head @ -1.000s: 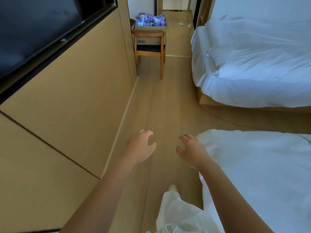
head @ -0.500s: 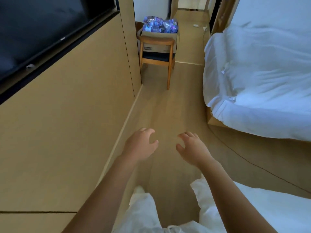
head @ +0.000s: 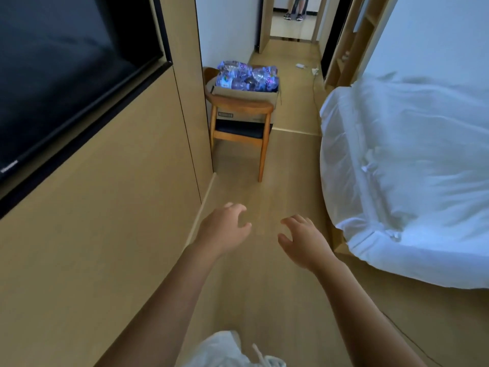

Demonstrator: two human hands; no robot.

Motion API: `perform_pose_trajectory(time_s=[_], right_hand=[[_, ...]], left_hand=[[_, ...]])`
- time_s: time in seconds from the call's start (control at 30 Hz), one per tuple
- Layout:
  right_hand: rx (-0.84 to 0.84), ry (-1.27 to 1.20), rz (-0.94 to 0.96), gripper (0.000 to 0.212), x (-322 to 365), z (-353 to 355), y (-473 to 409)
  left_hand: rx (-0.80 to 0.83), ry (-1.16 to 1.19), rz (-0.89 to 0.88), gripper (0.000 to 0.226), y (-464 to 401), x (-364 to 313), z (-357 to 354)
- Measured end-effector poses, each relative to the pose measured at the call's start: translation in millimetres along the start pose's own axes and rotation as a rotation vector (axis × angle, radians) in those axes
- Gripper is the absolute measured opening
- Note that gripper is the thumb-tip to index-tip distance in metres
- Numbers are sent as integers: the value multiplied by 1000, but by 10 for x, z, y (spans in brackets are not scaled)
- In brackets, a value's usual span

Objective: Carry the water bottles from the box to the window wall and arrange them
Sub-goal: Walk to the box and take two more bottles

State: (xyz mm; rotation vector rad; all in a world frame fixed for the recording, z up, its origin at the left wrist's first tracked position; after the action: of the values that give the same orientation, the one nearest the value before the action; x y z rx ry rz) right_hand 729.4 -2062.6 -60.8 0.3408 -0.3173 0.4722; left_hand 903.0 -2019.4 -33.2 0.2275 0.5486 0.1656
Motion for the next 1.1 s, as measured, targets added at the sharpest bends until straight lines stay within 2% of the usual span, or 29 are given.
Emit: perform_pose_trajectory(time_s=[0.37, 0.67, 0.83, 1.1], right_hand=[[24, -32, -41, 45, -254, 447, -1865], [13, -34, -2, 44, -772, 1175, -3751], [8, -31, 25, 35, -1048, 1773, -4811], [70, -18, 44, 32, -1311, 2216, -6017]], left_hand=[[75, -35, 39, 44, -1799, 287, 555], [17, -11, 31, 45, -3758, 119, 999], [-26, 6, 32, 45, -4900, -80, 1391], [-45, 13, 55, 45, -6180, -142, 1694]])
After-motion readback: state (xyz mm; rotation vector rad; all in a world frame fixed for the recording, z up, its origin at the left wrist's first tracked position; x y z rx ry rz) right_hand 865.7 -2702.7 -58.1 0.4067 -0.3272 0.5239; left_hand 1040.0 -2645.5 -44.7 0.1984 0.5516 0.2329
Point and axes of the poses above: each hand's wrist, its own y-axis away from the middle knuckle, its own z-axis out of the back of the hand, x = y × z, the point moved 5 cm from there along -y, towards the middle knuckle, and after that the axes turned 9 degrees about x, right-handed, at the moved point
